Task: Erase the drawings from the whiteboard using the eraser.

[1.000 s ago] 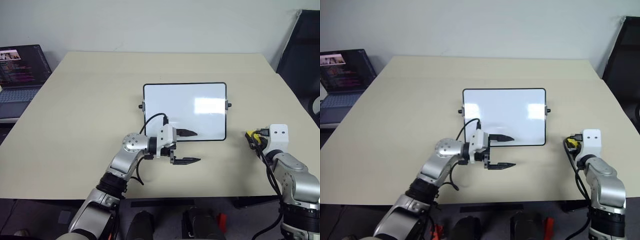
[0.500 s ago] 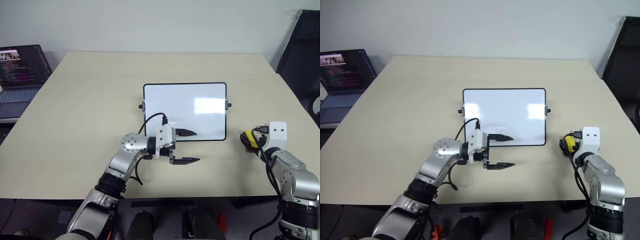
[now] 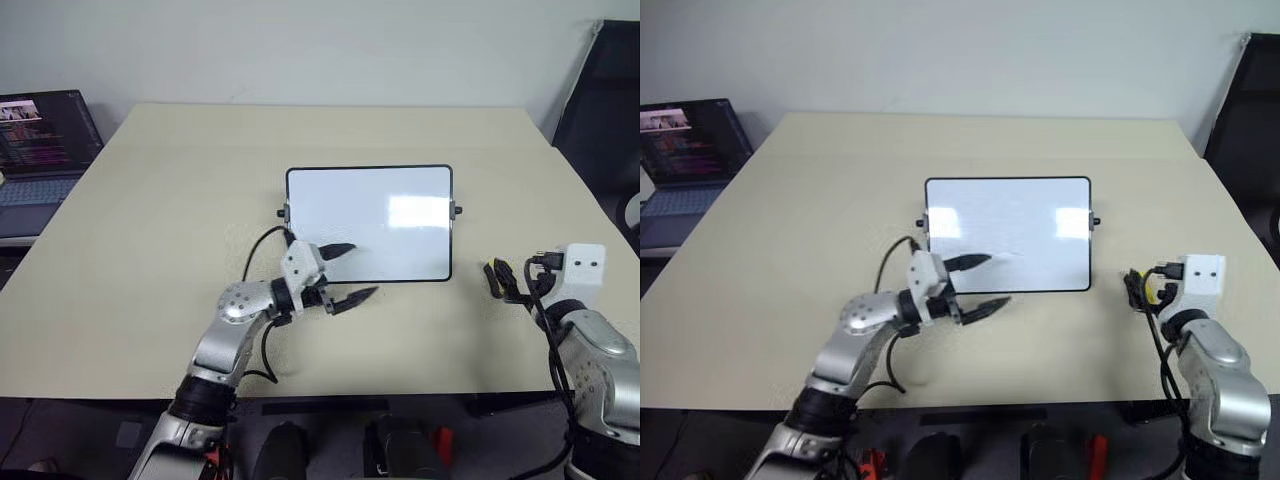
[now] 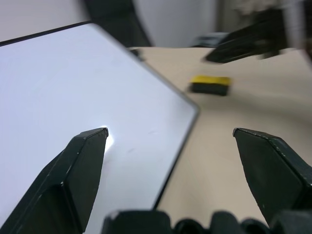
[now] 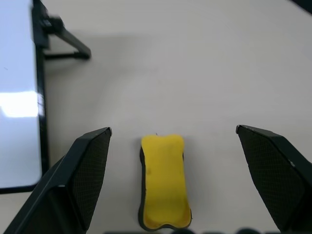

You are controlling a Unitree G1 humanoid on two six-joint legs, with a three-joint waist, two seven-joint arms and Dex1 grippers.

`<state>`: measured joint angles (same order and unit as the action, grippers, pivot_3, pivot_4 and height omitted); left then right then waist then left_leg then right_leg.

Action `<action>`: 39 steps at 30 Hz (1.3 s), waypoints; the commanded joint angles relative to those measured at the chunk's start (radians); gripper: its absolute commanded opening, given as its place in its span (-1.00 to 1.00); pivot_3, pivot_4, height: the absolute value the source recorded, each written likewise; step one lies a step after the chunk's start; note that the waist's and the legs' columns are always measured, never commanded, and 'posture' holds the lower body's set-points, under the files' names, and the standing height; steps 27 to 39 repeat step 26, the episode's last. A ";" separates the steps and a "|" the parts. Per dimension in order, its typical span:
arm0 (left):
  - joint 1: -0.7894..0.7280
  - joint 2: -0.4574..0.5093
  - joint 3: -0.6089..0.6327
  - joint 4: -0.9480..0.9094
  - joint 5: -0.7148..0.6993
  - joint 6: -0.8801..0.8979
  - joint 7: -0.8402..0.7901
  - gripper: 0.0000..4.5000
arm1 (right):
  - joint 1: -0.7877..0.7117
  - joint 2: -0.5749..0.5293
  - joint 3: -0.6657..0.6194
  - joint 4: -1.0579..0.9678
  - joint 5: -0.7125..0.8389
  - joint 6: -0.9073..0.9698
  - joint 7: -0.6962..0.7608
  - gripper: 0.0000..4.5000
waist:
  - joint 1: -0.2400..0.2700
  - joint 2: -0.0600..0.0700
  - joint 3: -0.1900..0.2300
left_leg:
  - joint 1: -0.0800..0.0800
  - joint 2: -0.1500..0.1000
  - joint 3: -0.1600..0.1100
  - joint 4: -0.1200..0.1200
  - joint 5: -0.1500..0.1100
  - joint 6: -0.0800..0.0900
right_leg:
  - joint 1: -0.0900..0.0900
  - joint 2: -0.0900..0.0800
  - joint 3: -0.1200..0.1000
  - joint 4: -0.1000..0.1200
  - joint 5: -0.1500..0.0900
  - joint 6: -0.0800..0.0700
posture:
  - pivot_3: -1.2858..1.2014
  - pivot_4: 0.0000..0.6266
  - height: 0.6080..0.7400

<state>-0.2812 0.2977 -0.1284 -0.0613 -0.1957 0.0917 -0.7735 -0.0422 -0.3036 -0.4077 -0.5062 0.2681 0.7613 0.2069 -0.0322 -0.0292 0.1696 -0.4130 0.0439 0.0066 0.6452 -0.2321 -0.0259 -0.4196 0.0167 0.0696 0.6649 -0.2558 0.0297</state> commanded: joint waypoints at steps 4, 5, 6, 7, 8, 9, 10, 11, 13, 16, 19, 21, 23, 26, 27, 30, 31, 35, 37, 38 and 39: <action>0.240 -0.126 0.093 -0.236 0.115 0.095 0.396 1.00 | 0.236 0.092 0.005 -0.108 -0.007 -0.281 0.028 1.00 | 0.001 0.000 -0.001 | 0.000 0.002 0.000 0.000 0.000 0.000 | 0.001 -0.002 0.001 -0.001 0.000 0.000 | 0.03 -0.52 1.00; 0.276 -0.140 0.095 -0.259 0.137 0.091 0.435 1.00 | 0.271 0.111 0.019 -0.122 -0.011 -0.321 0.030 1.00 | 0.001 0.000 -0.001 | 0.000 0.002 0.000 0.000 0.000 0.000 | 0.000 -0.002 0.001 0.000 0.000 0.000 | 0.03 -0.52 1.00; 0.314 -0.159 0.099 -0.280 0.159 0.077 0.479 1.00 | 0.307 0.132 0.035 -0.137 -0.016 -0.355 0.027 1.00 | 0.000 0.000 -0.001 | 0.000 0.002 0.000 0.000 0.000 0.000 | 0.000 -0.002 0.001 0.000 0.000 0.000 | 0.03 -0.52 1.00; 0.340 -0.175 0.101 -0.294 0.175 0.068 0.515 1.00 | 0.330 0.148 0.044 -0.143 -0.012 -0.378 0.028 1.00 | 0.000 0.000 -0.001 | 0.001 0.002 0.000 0.000 0.000 0.000 | 0.000 -0.002 0.001 0.000 0.000 0.000 | 0.03 -0.52 1.00; 0.369 -0.191 0.109 -0.304 0.190 0.061 0.552 1.00 | 0.351 0.171 0.049 -0.147 -0.002 -0.399 0.023 1.00 | 0.000 0.000 -0.001 | 0.002 0.002 0.001 0.000 0.000 0.000 | 0.001 -0.002 0.001 0.001 0.000 0.000 | 0.03 -0.52 1.00; 0.396 -0.207 0.121 -0.311 0.201 0.057 0.589 1.00 | 0.369 0.192 0.054 -0.148 0.005 -0.416 0.016 1.00 | 0.000 0.000 -0.001 | 0.004 0.002 0.001 0.000 0.000 0.000 | 0.002 -0.002 0.001 0.001 0.000 0.000 | 0.03 -0.52 1.00; 0.424 -0.220 0.132 -0.318 0.211 0.053 0.621 1.00 | 0.386 0.204 0.063 -0.142 -0.001 -0.438 0.015 1.00 | -0.001 0.000 -0.001 | 0.008 0.003 0.001 0.000 0.000 0.000 | 0.006 -0.002 0.002 0.000 -0.003 -0.005 | 0.03 -0.52 1.00; 0.451 -0.230 0.136 -0.325 0.220 0.044 0.645 1.00 | 0.402 0.211 0.077 -0.135 -0.019 -0.461 0.013 1.00 | -0.001 0.000 -0.001 | 0.013 0.003 0.001 0.000 0.000 0.000 | 0.010 -0.002 0.002 -0.001 -0.004 -0.007 | 0.03 -0.52 1.00; 0.483 -0.245 0.132 -0.336 0.225 0.036 0.670 1.00 | 0.410 0.219 0.090 -0.122 -0.034 -0.481 -0.001 1.00 | -0.002 0.001 -0.001 | 0.015 0.004 -0.001 0.000 0.000 0.000 | 0.013 -0.005 0.003 -0.002 -0.005 -0.007 | 0.03 -0.52 1.00; 0.501 -0.252 0.106 -0.330 0.222 0.032 0.670 1.00 | 0.419 0.208 0.126 -0.109 -0.071 -0.509 -0.011 1.00 | -0.001 0.000 -0.001 | 0.015 0.003 -0.002 0.000 0.000 -0.001 | 0.012 -0.006 0.003 -0.003 -0.005 -0.007 | 0.03 -0.52 1.00; 0.497 -0.248 0.091 -0.320 0.218 0.020 0.663 1.00 | 0.437 0.191 0.108 -0.091 -0.060 -0.539 0.004 1.00 | 0.001 0.000 -0.001 | 0.014 0.003 -0.002 0.000 0.000 -0.001 | 0.012 -0.006 0.003 -0.004 -0.005 -0.007 | 0.03 -0.52 1.00; 0.497 -0.248 0.077 -0.310 0.219 0.012 0.664 1.00 | 0.441 0.175 0.090 -0.066 -0.043 -0.559 0.020 1.00 | 0.001 0.000 -0.001 | 0.013 0.002 -0.001 -0.001 0.000 -0.001 | 0.011 -0.005 0.003 -0.005 -0.005 -0.007 | 0.03 -0.52 1.00; 0.499 -0.248 0.065 -0.304 0.218 0.004 0.662 1.00 | 0.452 0.158 0.076 -0.042 -0.030 -0.584 0.043 1.00 | 0.001 0.000 -0.001 | 0.013 0.002 0.000 -0.002 -0.001 -0.002 | 0.011 -0.005 0.003 -0.005 -0.005 -0.007 | 0.03 -0.52 1.00; 0.494 -0.250 0.055 -0.296 0.216 -0.006 0.663 1.00 | 0.463 0.138 0.055 0.000 -0.015 -0.626 0.067 1.00 | 0.001 0.000 -0.001 | 0.012 0.002 0.002 -0.003 -0.002 -0.002 | 0.011 -0.004 0.002 -0.005 -0.006 -0.007 | 0.03 -0.52 1.00; 0.494 -0.250 0.055 -0.296 0.216 -0.006 0.663 1.00 | 0.463 0.138 0.055 0.000 -0.015 -0.626 0.067 1.00 | 0.001 0.000 -0.001 | 0.012 0.002 0.002 -0.003 -0.002 -0.002 | 0.011 -0.004 0.002 -0.005 -0.006 -0.007 | 0.03 -0.52 1.00; 0.494 -0.250 0.055 -0.296 0.216 -0.006 0.663 1.00 | 0.463 0.138 0.055 0.000 -0.015 -0.626 0.067 1.00 | 0.001 0.000 -0.001 | 0.012 0.002 0.002 -0.003 -0.002 -0.002 | 0.011 -0.004 0.002 -0.005 -0.006 -0.007 | 0.03 -0.52 1.00; 0.494 -0.250 0.055 -0.296 0.216 -0.006 0.663 1.00 | 0.463 0.138 0.055 0.000 -0.015 -0.626 0.067 1.00 | 0.001 0.000 -0.001 | 0.012 0.002 0.002 -0.003 -0.002 -0.002 | 0.011 -0.004 0.002 -0.005 -0.006 -0.007 | 0.03 -0.52 1.00; 0.494 -0.250 0.055 -0.296 0.216 -0.006 0.663 1.00 | 0.463 0.138 0.055 0.000 -0.015 -0.626 0.067 1.00 | 0.001 0.000 -0.001 | 0.012 0.002 0.002 -0.003 -0.002 -0.002 | 0.011 -0.004 0.002 -0.005 -0.006 -0.007 | 0.03 -0.52 1.00; 0.494 -0.250 0.055 -0.296 0.216 -0.006 0.663 1.00 | 0.463 0.138 0.055 0.000 -0.015 -0.626 0.067 1.00 | 0.001 0.000 -0.001 | 0.012 0.002 0.002 -0.003 -0.002 -0.002 | 0.011 -0.004 0.002 -0.005 -0.006 -0.007 | 0.03 -0.52 1.00; 0.494 -0.250 0.055 -0.296 0.216 -0.006 0.663 1.00 | 0.463 0.138 0.055 0.000 -0.015 -0.626 0.067 1.00 | 0.001 0.000 -0.001 | 0.012 0.002 0.002 -0.003 -0.002 -0.002 | 0.011 -0.004 0.002 -0.005 -0.006 -0.007 | 0.03 -0.52 1.00; 0.494 -0.250 0.055 -0.296 0.216 -0.006 0.663 1.00 | 0.463 0.138 0.055 0.000 -0.015 -0.626 0.067 1.00 | 0.001 0.000 -0.001 | 0.012 0.002 0.002 -0.003 -0.002 -0.002 | 0.011 -0.004 0.002 -0.005 -0.006 -0.007 | 0.03 -0.52 1.00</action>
